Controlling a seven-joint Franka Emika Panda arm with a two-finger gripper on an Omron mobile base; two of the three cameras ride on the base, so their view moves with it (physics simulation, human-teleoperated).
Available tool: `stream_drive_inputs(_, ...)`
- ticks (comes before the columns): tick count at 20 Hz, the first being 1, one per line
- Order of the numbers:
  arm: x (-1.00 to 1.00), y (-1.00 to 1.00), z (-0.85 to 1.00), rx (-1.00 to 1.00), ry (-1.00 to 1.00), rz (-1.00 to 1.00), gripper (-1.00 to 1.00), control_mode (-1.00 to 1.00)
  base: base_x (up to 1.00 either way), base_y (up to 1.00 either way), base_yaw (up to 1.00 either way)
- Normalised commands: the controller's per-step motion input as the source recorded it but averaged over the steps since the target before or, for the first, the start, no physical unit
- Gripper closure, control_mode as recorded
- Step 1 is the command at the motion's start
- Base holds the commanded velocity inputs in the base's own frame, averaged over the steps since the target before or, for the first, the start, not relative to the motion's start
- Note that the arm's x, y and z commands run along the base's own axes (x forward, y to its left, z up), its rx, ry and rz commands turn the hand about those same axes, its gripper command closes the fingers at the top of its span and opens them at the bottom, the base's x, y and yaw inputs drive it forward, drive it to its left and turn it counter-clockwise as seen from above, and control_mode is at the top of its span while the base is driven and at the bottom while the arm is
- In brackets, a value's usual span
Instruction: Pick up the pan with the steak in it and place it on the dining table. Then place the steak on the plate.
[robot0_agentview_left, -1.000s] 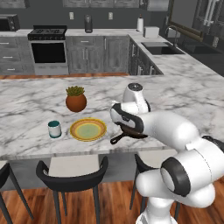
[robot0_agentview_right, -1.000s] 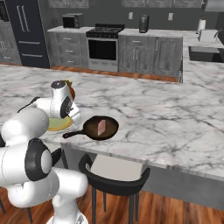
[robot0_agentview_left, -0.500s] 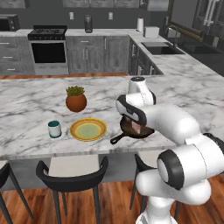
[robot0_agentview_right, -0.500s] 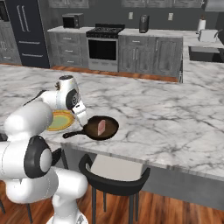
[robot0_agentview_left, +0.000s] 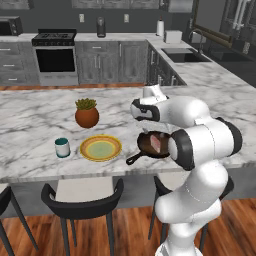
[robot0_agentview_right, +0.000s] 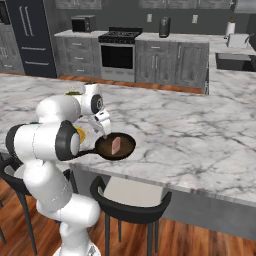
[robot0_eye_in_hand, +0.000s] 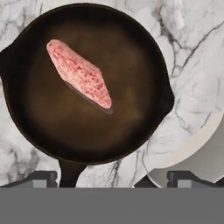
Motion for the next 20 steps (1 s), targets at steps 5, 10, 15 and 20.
stream_drive_inputs(5, 0.37, -0.08, -0.16, 0.00, 0.05, 0.09, -1.00, -1.00, 0.00, 0.00, 0.00)
stream_drive_inputs(10, 0.02, -0.04, -0.16, -0.01, 0.01, 0.00, -1.00, -1.00, 0.00, 0.00, 0.00)
stream_drive_inputs(15, 0.12, -0.20, -0.40, -0.02, 0.03, 0.07, -1.00, -1.00, 0.00, 0.00, 0.00)
stream_drive_inputs(20, 0.20, -0.28, -0.38, 0.00, 0.00, 0.14, -1.00, -1.00, 0.00, 0.00, 0.00)
